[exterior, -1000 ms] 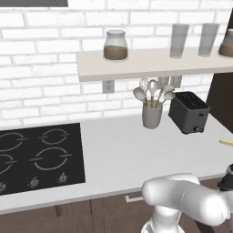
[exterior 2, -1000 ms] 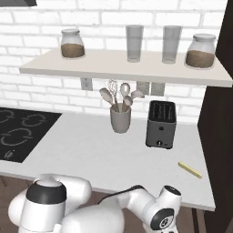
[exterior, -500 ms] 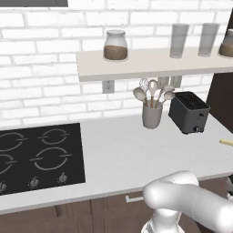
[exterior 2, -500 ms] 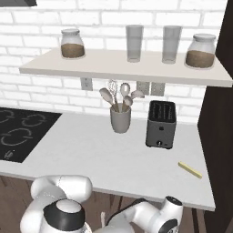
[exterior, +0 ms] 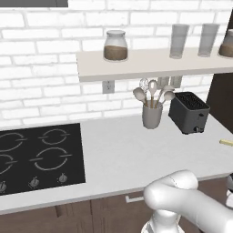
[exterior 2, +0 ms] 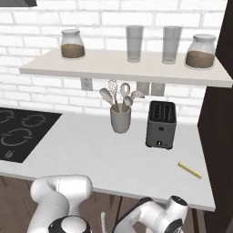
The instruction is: Pick the ladle from the drawer and place it on the counter.
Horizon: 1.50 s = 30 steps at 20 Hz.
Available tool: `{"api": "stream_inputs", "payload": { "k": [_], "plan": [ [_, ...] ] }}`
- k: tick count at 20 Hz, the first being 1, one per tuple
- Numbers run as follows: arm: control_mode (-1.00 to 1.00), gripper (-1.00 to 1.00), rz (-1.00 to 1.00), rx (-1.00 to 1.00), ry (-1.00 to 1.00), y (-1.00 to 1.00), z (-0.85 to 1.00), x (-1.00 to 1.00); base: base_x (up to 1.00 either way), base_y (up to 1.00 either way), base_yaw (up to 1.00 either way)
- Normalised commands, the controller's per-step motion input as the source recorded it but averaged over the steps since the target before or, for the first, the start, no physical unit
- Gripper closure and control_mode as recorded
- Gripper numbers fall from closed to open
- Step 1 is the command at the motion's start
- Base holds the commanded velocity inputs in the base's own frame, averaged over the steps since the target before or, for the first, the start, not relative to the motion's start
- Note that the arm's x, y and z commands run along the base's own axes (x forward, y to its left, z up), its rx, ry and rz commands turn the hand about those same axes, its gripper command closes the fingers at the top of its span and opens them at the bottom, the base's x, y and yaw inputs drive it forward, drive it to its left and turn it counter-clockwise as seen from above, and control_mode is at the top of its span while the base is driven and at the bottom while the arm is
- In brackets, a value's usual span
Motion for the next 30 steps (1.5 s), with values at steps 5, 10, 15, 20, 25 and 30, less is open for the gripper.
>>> {"api": "stream_inputs", "payload": {
  "k": [5, 10, 15, 20, 25, 30],
  "plan": [
    [-1.00, 1.00, 0.00, 0.00, 0.00, -0.46, -0.26, -0.85, 0.00, 0.00, 0.00],
    [-1.00, 1.00, -0.01, 0.00, 0.00, -0.43, -0.06, -0.96, 0.00, 0.00, 0.00],
    [-1.00, 1.00, -0.08, 0.00, -0.06, -0.01, 0.46, -0.28, 0.00, 0.00, 0.00],
    [-1.00, 1.00, -0.13, -0.03, -0.22, 0.37, 1.00, 0.30, 0.00, 0.00, 0.00],
    [-1.00, 1.00, -0.13, -0.08, -0.26, 0.76, 1.00, 0.75, 0.00, 0.00, 0.00],
    [-1.00, 1.00, -0.15, -0.16, -0.29, 1.00, 1.00, 0.97, 0.00, 0.00, 0.00]
  ]
}}
